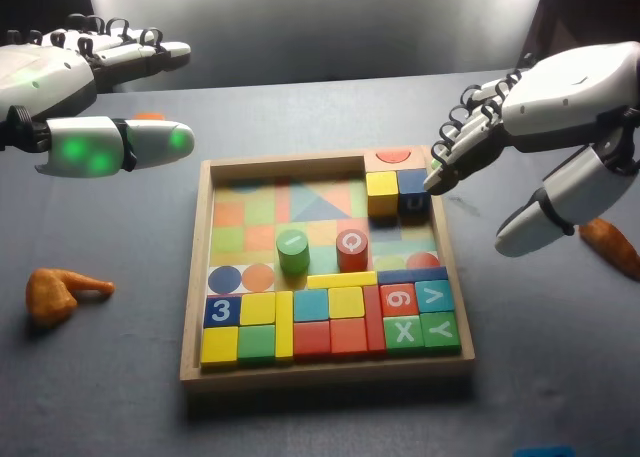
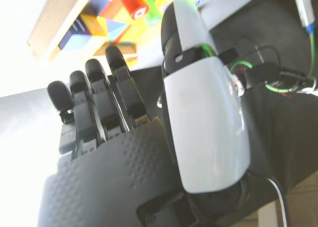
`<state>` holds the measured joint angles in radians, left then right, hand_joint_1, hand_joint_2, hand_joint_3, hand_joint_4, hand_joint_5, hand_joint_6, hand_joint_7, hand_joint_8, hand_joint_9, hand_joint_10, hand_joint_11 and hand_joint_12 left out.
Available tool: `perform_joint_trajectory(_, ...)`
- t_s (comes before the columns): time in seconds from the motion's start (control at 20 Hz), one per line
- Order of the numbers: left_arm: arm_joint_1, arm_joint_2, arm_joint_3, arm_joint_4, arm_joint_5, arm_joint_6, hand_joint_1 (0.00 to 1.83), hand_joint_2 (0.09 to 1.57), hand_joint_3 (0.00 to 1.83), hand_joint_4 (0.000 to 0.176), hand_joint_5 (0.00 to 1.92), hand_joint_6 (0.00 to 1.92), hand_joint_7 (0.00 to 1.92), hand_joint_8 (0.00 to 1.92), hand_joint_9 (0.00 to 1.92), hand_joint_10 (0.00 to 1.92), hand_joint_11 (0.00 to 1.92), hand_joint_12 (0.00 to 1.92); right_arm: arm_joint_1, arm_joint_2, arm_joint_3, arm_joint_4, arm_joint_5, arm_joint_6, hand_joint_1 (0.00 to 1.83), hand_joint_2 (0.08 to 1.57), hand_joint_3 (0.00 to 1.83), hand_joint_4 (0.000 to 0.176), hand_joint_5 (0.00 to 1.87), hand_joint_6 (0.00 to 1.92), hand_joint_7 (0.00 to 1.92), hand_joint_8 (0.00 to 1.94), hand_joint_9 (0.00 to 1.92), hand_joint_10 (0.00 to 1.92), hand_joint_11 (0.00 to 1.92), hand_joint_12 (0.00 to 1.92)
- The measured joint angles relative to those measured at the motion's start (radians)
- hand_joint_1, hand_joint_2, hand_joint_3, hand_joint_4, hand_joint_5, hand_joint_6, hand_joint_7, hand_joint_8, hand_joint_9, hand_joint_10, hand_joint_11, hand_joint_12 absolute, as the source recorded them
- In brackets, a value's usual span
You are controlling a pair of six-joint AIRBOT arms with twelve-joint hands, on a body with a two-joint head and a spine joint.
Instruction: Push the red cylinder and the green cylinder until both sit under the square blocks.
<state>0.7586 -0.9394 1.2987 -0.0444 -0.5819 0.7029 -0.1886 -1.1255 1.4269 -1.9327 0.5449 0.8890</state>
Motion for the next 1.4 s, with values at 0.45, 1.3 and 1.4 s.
perform_joint_trajectory(0.45, 0.000, -0.005, 0.008, 0.002, 0.010, 0.000, 0.00, 1.08, 0.00, 0.176, 0.14, 0.00, 0.08, 0.00, 0.04, 0.00, 0.00, 0.35, 0.012, -0.021, 0.000, -0.019, 0.017, 0.001, 0.45, 1.05, 0.00, 0.089, 0.62, 0.01, 0.17, 0.00, 0.05, 0.00, 0.00, 0.60)
perform_joint_trajectory(1.3, -0.009, -0.025, 0.034, -0.001, 0.036, -0.004, 0.00, 1.16, 0.00, 0.162, 0.13, 0.00, 0.06, 0.00, 0.04, 0.00, 0.00, 0.29, 0.018, -0.122, 0.014, -0.032, -0.005, -0.048, 0.38, 1.08, 0.00, 0.152, 0.49, 0.00, 0.00, 0.00, 0.00, 0.00, 0.01, 0.00)
perform_joint_trajectory(1.4, -0.009, -0.025, 0.035, 0.000, 0.037, -0.005, 0.00, 1.16, 0.00, 0.173, 0.14, 0.00, 0.06, 0.00, 0.05, 0.00, 0.00, 0.27, 0.007, -0.138, 0.027, -0.009, -0.019, -0.059, 0.41, 1.07, 0.00, 0.155, 0.50, 0.01, 0.02, 0.01, 0.00, 0.00, 0.03, 0.02)
